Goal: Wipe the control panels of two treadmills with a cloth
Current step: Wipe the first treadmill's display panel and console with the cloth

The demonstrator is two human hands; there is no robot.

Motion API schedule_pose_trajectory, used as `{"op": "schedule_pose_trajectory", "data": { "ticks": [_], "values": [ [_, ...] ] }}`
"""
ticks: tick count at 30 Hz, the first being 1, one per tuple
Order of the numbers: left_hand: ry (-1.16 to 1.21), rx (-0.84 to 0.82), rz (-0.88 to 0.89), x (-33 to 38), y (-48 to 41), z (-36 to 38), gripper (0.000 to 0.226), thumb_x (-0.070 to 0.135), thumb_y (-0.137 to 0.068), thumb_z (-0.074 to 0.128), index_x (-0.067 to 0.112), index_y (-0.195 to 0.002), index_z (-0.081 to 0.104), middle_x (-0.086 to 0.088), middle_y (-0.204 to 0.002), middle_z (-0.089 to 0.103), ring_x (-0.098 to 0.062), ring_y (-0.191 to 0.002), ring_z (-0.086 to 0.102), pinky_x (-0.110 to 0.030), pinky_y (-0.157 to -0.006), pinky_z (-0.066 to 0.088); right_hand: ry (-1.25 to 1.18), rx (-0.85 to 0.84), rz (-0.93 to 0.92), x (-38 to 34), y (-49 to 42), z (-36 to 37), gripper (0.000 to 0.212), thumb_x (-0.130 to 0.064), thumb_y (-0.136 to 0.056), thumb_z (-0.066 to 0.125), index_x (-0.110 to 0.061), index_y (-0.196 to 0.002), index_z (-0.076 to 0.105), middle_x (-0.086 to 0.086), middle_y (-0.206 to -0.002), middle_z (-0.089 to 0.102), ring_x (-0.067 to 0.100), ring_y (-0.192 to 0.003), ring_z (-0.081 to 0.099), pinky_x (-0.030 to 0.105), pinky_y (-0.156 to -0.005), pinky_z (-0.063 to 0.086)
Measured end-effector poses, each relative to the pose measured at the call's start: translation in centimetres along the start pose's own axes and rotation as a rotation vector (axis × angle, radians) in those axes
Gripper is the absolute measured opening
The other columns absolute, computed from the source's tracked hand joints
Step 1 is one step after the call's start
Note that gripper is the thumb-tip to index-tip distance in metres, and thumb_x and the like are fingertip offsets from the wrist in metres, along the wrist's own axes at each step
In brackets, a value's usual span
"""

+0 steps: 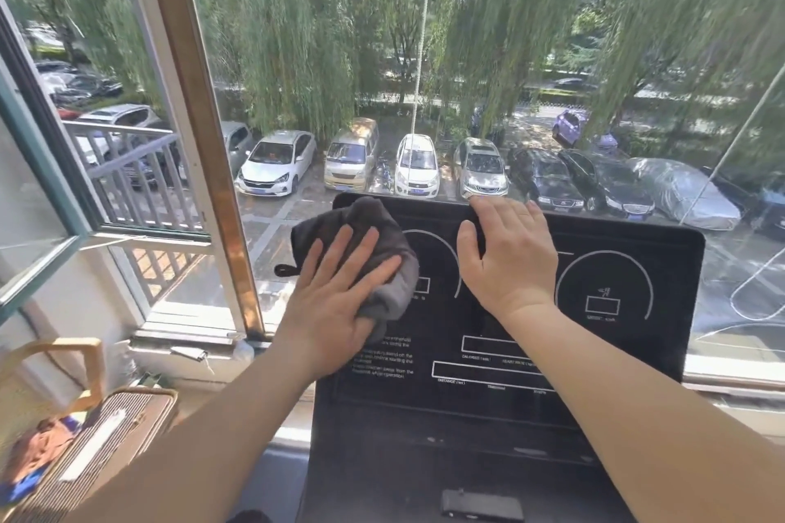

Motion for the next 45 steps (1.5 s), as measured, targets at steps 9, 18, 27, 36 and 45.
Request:
{"op": "schedule_pose_trajectory", "data": {
  "ticks": [9, 18, 27, 36, 45],
  "values": [
    [-0.116, -0.295, 0.319, 7.9, 9.7, 6.3, 0.095, 0.046, -0.073, 0.068, 0.043, -0.16, 0.031, 0.001, -0.175, 0.013, -0.033, -0.161, 0.008, -0.058, -0.125, 0.008, -0.009, -0.001, 0.016, 0.1, -0.1, 0.0, 0.043, -0.036, -0.101, 0.046, -0.015, -0.13, 0.07, 0.003, -0.129, 0.072, 0.024, -0.125, 0.063, 0.044, -0.124, 0.029],
    [0.058, -0.043, -0.067, 1.9, -3.6, -0.9, 0.074, 0.045, -0.091, 0.039, 0.047, -0.163, 0.019, 0.007, -0.176, -0.003, -0.026, -0.162, -0.011, -0.049, -0.128, -0.014, -0.065, -0.024, 0.047, 0.5, -0.2, -0.1, 0.046, -0.035, -0.103, 0.038, -0.016, -0.129, 0.071, 0.0, -0.13, 0.072, 0.022, -0.128, 0.061, 0.042, -0.123, 0.03],
    [-0.116, -0.21, 0.493, 9.7, 3.6, 4.9, 0.083, 0.041, -0.081, 0.061, 0.042, -0.159, 0.033, 0.001, -0.175, 0.017, -0.033, -0.161, 0.011, -0.057, -0.126, 0.004, -0.088, -0.332, -0.005, 4.4, -0.6, -2.8, 0.057, -0.042, -0.105, 0.027, -0.02, -0.148, 0.058, -0.001, -0.154, 0.056, 0.018, -0.147, 0.044, 0.035, -0.128, 0.021],
    [0.007, 0.029, -0.007, 8.5, -8.9, -0.4, 0.075, 0.042, -0.091, 0.047, 0.045, -0.162, 0.024, 0.003, -0.176, 0.002, -0.029, -0.162, -0.009, -0.052, -0.127, -0.015, -0.01, -0.291, 0.113, 13.3, -0.1, -5.4, 0.052, -0.043, -0.101, 0.036, -0.02, -0.135, 0.068, 0.0, -0.136, 0.07, 0.024, -0.131, 0.056, 0.039, -0.115, 0.034],
    [-0.17, -0.244, 0.51, 21.5, -1.4, 7.0, 0.087, 0.044, -0.082, 0.064, 0.041, -0.161, 0.029, 0.001, -0.176, 0.007, -0.035, -0.162, 0.002, -0.06, -0.126, 0.004, -0.263, -0.202, 0.14, 14.9, 0.4, -4.8, 0.044, -0.036, -0.099, 0.042, -0.028, -0.13, 0.073, -0.008, -0.129, 0.072, 0.019, -0.126, 0.054, 0.036, -0.115, 0.034]
  ]
}}
Point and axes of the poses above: each hand's wrist, its own y-axis away from the middle knuckle, its own z-axis out of the palm, x = y × z, the point moved 7 cm from there along -y, towards the middle knuckle
